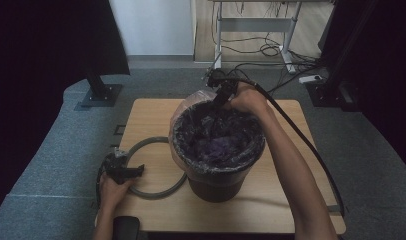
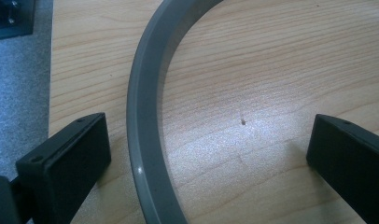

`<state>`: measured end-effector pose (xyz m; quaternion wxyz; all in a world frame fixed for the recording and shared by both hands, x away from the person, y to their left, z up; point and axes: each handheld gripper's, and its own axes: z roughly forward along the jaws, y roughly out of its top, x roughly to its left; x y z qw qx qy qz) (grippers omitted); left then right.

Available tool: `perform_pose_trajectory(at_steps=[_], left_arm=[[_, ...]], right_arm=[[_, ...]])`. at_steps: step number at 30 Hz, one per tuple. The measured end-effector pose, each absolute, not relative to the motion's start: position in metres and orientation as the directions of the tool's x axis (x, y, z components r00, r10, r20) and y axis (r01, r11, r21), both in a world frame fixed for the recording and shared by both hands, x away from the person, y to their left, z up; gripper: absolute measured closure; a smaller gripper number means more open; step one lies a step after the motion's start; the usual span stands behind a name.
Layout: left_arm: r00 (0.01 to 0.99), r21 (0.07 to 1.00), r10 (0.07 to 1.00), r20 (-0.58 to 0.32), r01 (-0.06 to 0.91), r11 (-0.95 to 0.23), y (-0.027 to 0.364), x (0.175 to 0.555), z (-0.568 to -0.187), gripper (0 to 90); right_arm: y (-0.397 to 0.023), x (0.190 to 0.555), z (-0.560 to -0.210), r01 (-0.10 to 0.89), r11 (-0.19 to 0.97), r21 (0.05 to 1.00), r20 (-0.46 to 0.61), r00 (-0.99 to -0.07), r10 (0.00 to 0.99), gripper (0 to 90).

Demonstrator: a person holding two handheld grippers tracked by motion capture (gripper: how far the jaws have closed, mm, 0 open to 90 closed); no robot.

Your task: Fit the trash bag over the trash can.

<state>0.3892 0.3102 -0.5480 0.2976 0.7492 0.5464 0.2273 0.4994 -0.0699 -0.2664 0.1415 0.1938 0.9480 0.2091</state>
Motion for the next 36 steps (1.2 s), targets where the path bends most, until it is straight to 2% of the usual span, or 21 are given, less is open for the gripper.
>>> perform_pose_trajectory(at_steps=[2, 7, 10, 14, 18, 19, 21, 24, 29, 31, 33, 35, 36], left_arm=[[0.3, 0.694, 0.954, 0.015, 0.683, -0.226, 0.31, 0.389, -0.548, 0.0], [0.3, 0.694, 0.954, 0.015, 0.683, -0.226, 0.31, 0.389, -0.548, 0.0], [0.3, 0.694, 0.954, 0.016, 0.683, -0.226, 0.31, 0.389, -0.548, 0.0], [0.3, 0.694, 0.954, 0.015, 0.683, -0.226, 0.31, 0.389, -0.548, 0.0], [0.302, 0.694, 0.953, 0.015, 0.683, -0.228, 0.31, 0.389, -0.548, 0.0], [0.303, 0.694, 0.953, 0.015, 0.683, -0.228, 0.31, 0.389, -0.548, 0.0], [0.303, 0.694, 0.953, 0.015, 0.683, -0.228, 0.31, 0.389, -0.548, 0.0], [0.303, 0.694, 0.953, 0.015, 0.683, -0.228, 0.31, 0.389, -0.548, 0.0], [0.303, 0.694, 0.953, 0.016, 0.683, -0.228, 0.31, 0.389, -0.548, 0.0], [0.303, 0.694, 0.953, 0.016, 0.683, -0.228, 0.31, 0.389, -0.548, 0.0], [0.303, 0.694, 0.953, 0.016, 0.683, -0.228, 0.31, 0.389, -0.548, 0.0], [0.302, 0.694, 0.953, 0.016, 0.683, -0.228, 0.31, 0.389, -0.548, 0.0], [0.302, 0.694, 0.953, 0.016, 0.683, -0.228, 0.31, 0.389, -0.548, 0.0]], right_arm=[[-0.07, 0.496, -0.255, 0.287, 0.839, 0.462, -0.198, -0.889, 0.413, 35.8], [-0.056, 0.493, -0.247, 0.246, 0.834, 0.494, -0.171, -0.913, 0.371, 44.6], [-0.049, 0.496, -0.256, 0.243, 0.847, 0.474, -0.173, -0.917, 0.36, 45.4], [-0.038, 0.508, -0.286, 0.256, 0.897, 0.361, -0.149, -0.933, 0.326, 47.8], [-0.037, 0.512, -0.297, 0.249, 0.907, 0.341, -0.134, -0.942, 0.309, 46.1], [-0.038, 0.513, -0.297, 0.253, 0.903, 0.346, -0.129, -0.941, 0.313, 44.1], [-0.041, 0.514, -0.296, 0.264, 0.892, 0.366, -0.147, -0.93, 0.336, 33.5], [-0.05, 0.511, -0.28, 0.284, 0.853, 0.437, -0.145, -0.914, 0.379, 26.1], [-0.067, 0.499, -0.254, 0.299, 0.819, 0.489, -0.158, -0.893, 0.421, 27.9], [-0.082, 0.49, -0.245, 0.324, 0.819, 0.474, -0.186, -0.872, 0.453, 32.9], [-0.086, 0.489, -0.244, 0.338, 0.813, 0.474, -0.184, -0.865, 0.467, 33.7], [-0.098, 0.485, -0.246, 0.371, 0.802, 0.468, -0.185, -0.846, 0.5, 39.7], [-0.107, 0.485, -0.255, 0.412, 0.804, 0.428, -0.195, -0.827, 0.527, 42.3]])
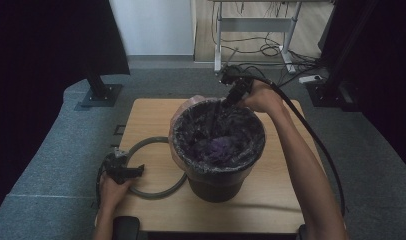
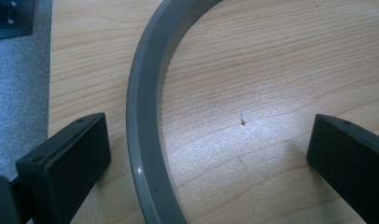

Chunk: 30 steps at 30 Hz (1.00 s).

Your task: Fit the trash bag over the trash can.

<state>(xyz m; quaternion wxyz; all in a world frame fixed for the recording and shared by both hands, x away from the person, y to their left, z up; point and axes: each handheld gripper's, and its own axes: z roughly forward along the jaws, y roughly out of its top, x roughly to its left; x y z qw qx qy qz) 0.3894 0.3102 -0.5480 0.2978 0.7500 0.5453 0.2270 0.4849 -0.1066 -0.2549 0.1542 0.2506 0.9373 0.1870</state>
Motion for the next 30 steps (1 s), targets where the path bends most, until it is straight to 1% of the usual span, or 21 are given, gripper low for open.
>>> perform_pose_trajectory(at_steps=[3, 5, 7, 8, 9, 10, 12, 15, 18, 20, 23, 28, 30], left_arm=[[0.302, 0.694, 0.953, 0.016, 0.683, -0.228, 0.31, 0.389, -0.548, 0.0], [0.302, 0.694, 0.953, 0.016, 0.683, -0.228, 0.31, 0.389, -0.548, 0.0], [0.302, 0.694, 0.953, 0.016, 0.683, -0.228, 0.31, 0.389, -0.548, 0.0], [0.302, 0.694, 0.953, 0.016, 0.683, -0.228, 0.31, 0.389, -0.548, 0.0], [0.302, 0.694, 0.953, 0.016, 0.683, -0.228, 0.31, 0.389, -0.548, 0.0], [0.302, 0.694, 0.953, 0.016, 0.683, -0.228, 0.31, 0.389, -0.548, 0.0], [0.302, 0.694, 0.953, 0.016, 0.683, -0.228, 0.31, 0.389, -0.548, 0.0], [0.302, 0.694, 0.953, 0.016, 0.683, -0.228, 0.31, 0.389, -0.548, 0.0], [0.302, 0.694, 0.953, 0.015, 0.683, -0.227, 0.31, 0.389, -0.548, 0.0], [0.301, 0.694, 0.953, 0.016, 0.683, -0.227, 0.31, 0.389, -0.548, 0.0], [0.301, 0.694, 0.954, 0.016, 0.683, -0.227, 0.31, 0.389, -0.548, 0.0], [0.3, 0.694, 0.954, 0.015, 0.683, -0.226, 0.31, 0.389, -0.548, 0.0], [0.3, 0.694, 0.954, 0.016, 0.683, -0.226, 0.31, 0.389, -0.548, 0.0]], right_arm=[[-0.118, 0.489, -0.275, 0.469, 0.807, 0.357, -0.184, -0.812, 0.554, 47.4], [-0.122, 0.492, -0.286, 0.493, 0.803, 0.336, -0.179, -0.803, 0.568, 49.4], [-0.126, 0.495, -0.3, 0.515, 0.798, 0.312, -0.151, -0.802, 0.577, 47.7], [-0.127, 0.496, -0.305, 0.517, 0.797, 0.311, -0.145, -0.803, 0.578, 44.3], [-0.128, 0.497, -0.307, 0.522, 0.792, 0.317, -0.147, -0.798, 0.585, 38.7], [-0.129, 0.496, -0.307, 0.526, 0.783, 0.332, -0.149, -0.79, 0.594, 34.0], [-0.131, 0.493, -0.299, 0.522, 0.762, 0.382, -0.148, -0.78, 0.608, 29.8], [-0.136, 0.482, -0.279, 0.501, 0.736, 0.455, -0.137, -0.777, 0.614, 28.6], [-0.142, 0.467, -0.261, 0.489, 0.734, 0.471, -0.145, -0.778, 0.611, 28.7], [-0.146, 0.458, -0.256, 0.498, 0.734, 0.462, -0.157, -0.769, 0.62, 28.7], [-0.152, 0.449, -0.26, 0.517, 0.745, 0.422, -0.177, -0.759, 0.627, 28.7], [-0.162, 0.447, -0.284, 0.555, 0.751, 0.357, -0.183, -0.747, 0.639, 29.4], [-0.164, 0.45, -0.296, 0.564, 0.755, 0.335, -0.169, -0.752, 0.637, 30.1]])
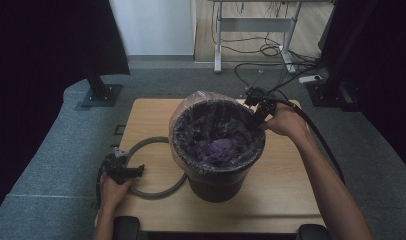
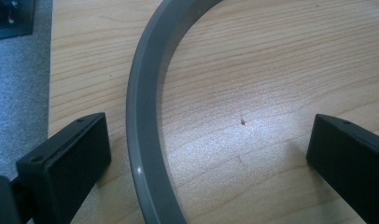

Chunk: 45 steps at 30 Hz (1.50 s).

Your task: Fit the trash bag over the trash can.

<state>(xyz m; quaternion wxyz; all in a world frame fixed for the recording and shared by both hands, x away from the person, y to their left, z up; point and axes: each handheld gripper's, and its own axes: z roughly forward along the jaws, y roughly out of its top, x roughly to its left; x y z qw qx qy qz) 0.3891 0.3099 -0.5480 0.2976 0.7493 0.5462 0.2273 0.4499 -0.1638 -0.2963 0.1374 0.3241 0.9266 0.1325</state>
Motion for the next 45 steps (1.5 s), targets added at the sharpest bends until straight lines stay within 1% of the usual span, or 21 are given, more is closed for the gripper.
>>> perform_pose_trajectory(at_steps=[1, 2, 5, 11, 16, 23, 29, 33, 35, 36, 38, 41, 43, 45], left_arm=[[0.3, 0.694, 0.954, 0.015, 0.684, -0.226, 0.31, 0.389, -0.548, 0.0], [0.3, 0.694, 0.954, 0.015, 0.683, -0.226, 0.31, 0.389, -0.548, 0.0], [0.299, 0.694, 0.954, 0.015, 0.684, -0.226, 0.31, 0.389, -0.548, 0.0], [0.299, 0.694, 0.954, 0.015, 0.684, -0.226, 0.31, 0.389, -0.548, 0.0], [0.299, 0.694, 0.954, 0.015, 0.684, -0.226, 0.31, 0.389, -0.548, 0.0], [0.3, 0.694, 0.954, 0.015, 0.684, -0.226, 0.31, 0.389, -0.548, 0.0], [0.301, 0.694, 0.954, 0.015, 0.683, -0.226, 0.31, 0.389, -0.548, 0.0], [0.301, 0.694, 0.954, 0.015, 0.683, -0.227, 0.31, 0.389, -0.548, 0.0], [0.301, 0.694, 0.954, 0.015, 0.683, -0.227, 0.31, 0.389, -0.548, 0.0], [0.301, 0.694, 0.953, 0.015, 0.683, -0.227, 0.31, 0.389, -0.548, 0.0], [0.302, 0.694, 0.953, 0.015, 0.683, -0.228, 0.31, 0.389, -0.548, 0.0], [0.303, 0.694, 0.953, 0.015, 0.683, -0.228, 0.31, 0.389, -0.548, 0.0], [0.303, 0.694, 0.953, 0.015, 0.683, -0.228, 0.31, 0.389, -0.548, 0.0], [0.303, 0.694, 0.953, 0.015, 0.683, -0.228, 0.31, 0.389, -0.548, 0.0]], right_arm=[[-0.165, 0.452, -0.3, 0.573, 0.749, 0.334, -0.136, -0.756, 0.64, 32.3], [-0.167, 0.453, -0.299, 0.581, 0.73, 0.359, -0.11, -0.751, 0.651, 31.8], [-0.169, 0.454, -0.294, 0.569, 0.735, 0.368, -0.116, -0.756, 0.644, 26.9], [-0.161, 0.456, -0.265, 0.515, 0.737, 0.438, -0.166, -0.759, 0.629, 26.6], [-0.135, 0.463, -0.252, 0.443, 0.757, 0.48, -0.176, -0.797, 0.578, 28.5], [-0.081, 0.475, -0.248, 0.355, 0.787, 0.504, -0.171, -0.853, 0.494, 29.0], [-0.037, 0.477, -0.259, 0.309, 0.812, 0.495, -0.143, -0.893, 0.427, 24.8], [-0.019, 0.481, -0.267, 0.277, 0.839, 0.468, -0.164, -0.906, 0.39, 24.2], [-0.018, 0.488, -0.272, 0.282, 0.848, 0.449, -0.161, -0.907, 0.388, 24.3], [-0.019, 0.492, -0.273, 0.293, 0.843, 0.451, -0.144, -0.908, 0.393, 24.1], [-0.023, 0.497, -0.275, 0.295, 0.83, 0.473, -0.091, -0.921, 0.379, 28.9], [-0.027, 0.499, -0.278, 0.283, 0.826, 0.487, -0.054, -0.935, 0.352, 31.8], [-0.025, 0.498, -0.285, 0.245, 0.864, 0.44, -0.1, -0.943, 0.318, 27.9], [-0.022, 0.499, -0.293, 0.245, 0.876, 0.416, -0.118, -0.94, 0.32, 28.1]])
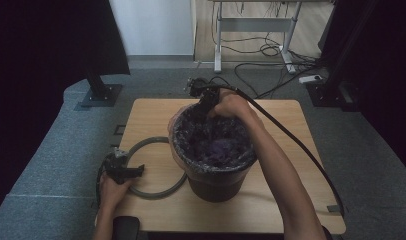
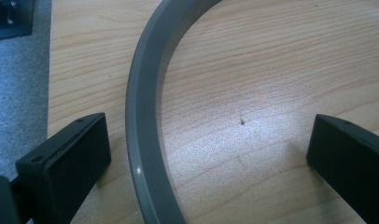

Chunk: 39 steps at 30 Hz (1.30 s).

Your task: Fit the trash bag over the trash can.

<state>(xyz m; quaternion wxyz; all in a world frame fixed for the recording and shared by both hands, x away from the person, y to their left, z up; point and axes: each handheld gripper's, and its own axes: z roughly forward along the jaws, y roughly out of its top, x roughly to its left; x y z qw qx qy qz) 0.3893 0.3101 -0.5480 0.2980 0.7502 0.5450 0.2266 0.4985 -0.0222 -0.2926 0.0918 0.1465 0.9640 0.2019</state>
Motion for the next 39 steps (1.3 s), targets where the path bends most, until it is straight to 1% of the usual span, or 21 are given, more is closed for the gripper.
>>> perform_pose_trajectory(at_steps=[3, 5, 6, 7, 9, 12, 15, 17, 20, 23, 24, 31, 39], left_arm=[[0.303, 0.694, 0.953, 0.015, 0.683, -0.229, 0.31, 0.389, -0.548, 0.0], [0.303, 0.694, 0.953, 0.015, 0.683, -0.229, 0.31, 0.389, -0.548, 0.0], [0.303, 0.694, 0.953, 0.015, 0.683, -0.228, 0.31, 0.389, -0.548, 0.0], [0.304, 0.694, 0.953, 0.015, 0.683, -0.229, 0.31, 0.389, -0.548, 0.0], [0.304, 0.694, 0.953, 0.015, 0.683, -0.229, 0.31, 0.389, -0.548, 0.0], [0.304, 0.694, 0.953, 0.015, 0.683, -0.229, 0.31, 0.389, -0.548, 0.0], [0.304, 0.694, 0.953, 0.016, 0.683, -0.229, 0.31, 0.389, -0.548, 0.0], [0.304, 0.694, 0.953, 0.015, 0.682, -0.229, 0.31, 0.389, -0.548, 0.0], [0.303, 0.694, 0.953, 0.016, 0.683, -0.229, 0.31, 0.389, -0.548, 0.0], [0.3, 0.694, 0.954, 0.015, 0.683, -0.226, 0.309, 0.389, -0.548, 0.0], [0.299, 0.694, 0.954, 0.016, 0.684, -0.226, 0.309, 0.389, -0.548, 0.0], [0.295, 0.695, 0.955, 0.016, 0.684, -0.223, 0.309, 0.389, -0.548, 0.0], [0.289, 0.695, 0.957, 0.016, 0.685, -0.218, 0.309, 0.388, -0.548, 0.1]], right_arm=[[-0.016, 0.502, -0.304, 0.247, 0.898, 0.365, -0.136, -0.94, 0.314, 28.0], [-0.015, 0.503, -0.306, 0.24, 0.905, 0.35, -0.139, -0.943, 0.304, 27.6], [-0.015, 0.504, -0.305, 0.247, 0.901, 0.356, -0.124, -0.943, 0.308, 27.2], [-0.017, 0.504, -0.303, 0.256, 0.892, 0.372, -0.111, -0.942, 0.317, 24.6], [-0.021, 0.503, -0.294, 0.25, 0.874, 0.417, -0.12, -0.938, 0.326, 18.0], [-0.029, 0.498, -0.279, 0.251, 0.844, 0.474, -0.125, -0.93, 0.347, 14.5], [-0.039, 0.492, -0.266, 0.243, 0.838, 0.488, -0.15, -0.923, 0.355, 13.5], [-0.047, 0.488, -0.259, 0.246, 0.837, 0.489, -0.166, -0.916, 0.366, 6.8], [-0.061, 0.48, -0.252, 0.254, 0.819, 0.514, -0.167, -0.907, 0.386, 5.4], [-0.074, 0.472, -0.249, 0.252, 0.813, 0.525, -0.18, -0.901, 0.395, 0.0], [-0.078, 0.47, -0.249, 0.245, 0.813, 0.528, -0.187, -0.9, 0.393, 0.0], [-0.115, 0.457, -0.251, 0.276, 0.774, 0.57, -0.157, -0.888, 0.432, 0.0], [-0.159, 0.442, -0.254, 0.301, 0.745, 0.596, -0.16, -0.864, 0.478, 0.0]])
